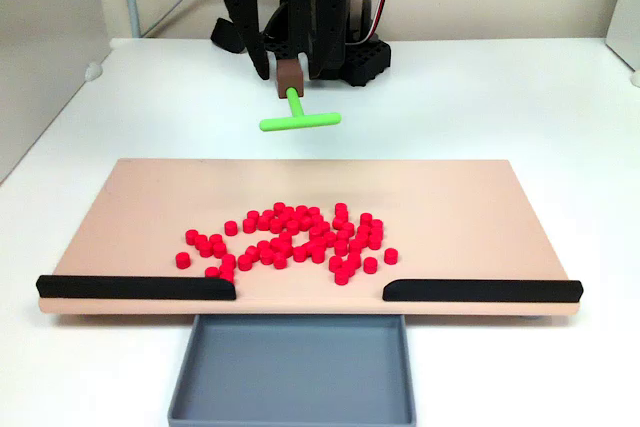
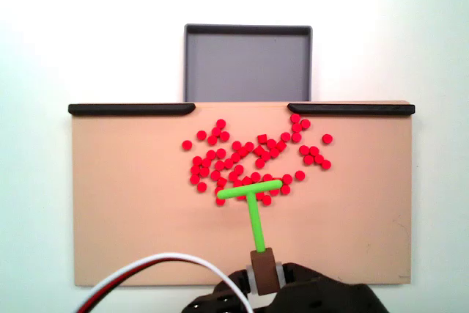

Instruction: Push granules from right to the grey container

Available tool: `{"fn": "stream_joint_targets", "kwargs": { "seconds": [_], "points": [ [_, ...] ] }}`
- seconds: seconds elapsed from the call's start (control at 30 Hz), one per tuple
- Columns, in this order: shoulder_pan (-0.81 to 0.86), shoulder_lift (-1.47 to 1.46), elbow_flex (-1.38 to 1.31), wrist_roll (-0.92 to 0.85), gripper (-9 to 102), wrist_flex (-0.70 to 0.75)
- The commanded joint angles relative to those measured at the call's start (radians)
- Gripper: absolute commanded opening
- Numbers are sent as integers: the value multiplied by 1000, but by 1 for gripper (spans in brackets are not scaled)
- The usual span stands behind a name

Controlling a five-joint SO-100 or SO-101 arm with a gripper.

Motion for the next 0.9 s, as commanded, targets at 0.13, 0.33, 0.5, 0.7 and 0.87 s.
{"fn": "stream_joint_targets", "kwargs": {
  "seconds": [0.13,0.33,0.5,0.7,0.87],
  "points": [
    [140,-31,-17,-353,0,-6],
    [259,-29,-17,-611,0,-6],
    [318,-97,-87,-750,0,-6],
    [365,-195,-178,-936,0,-6],
    [385,-245,-209,-1086,0,-8]
  ]
}}
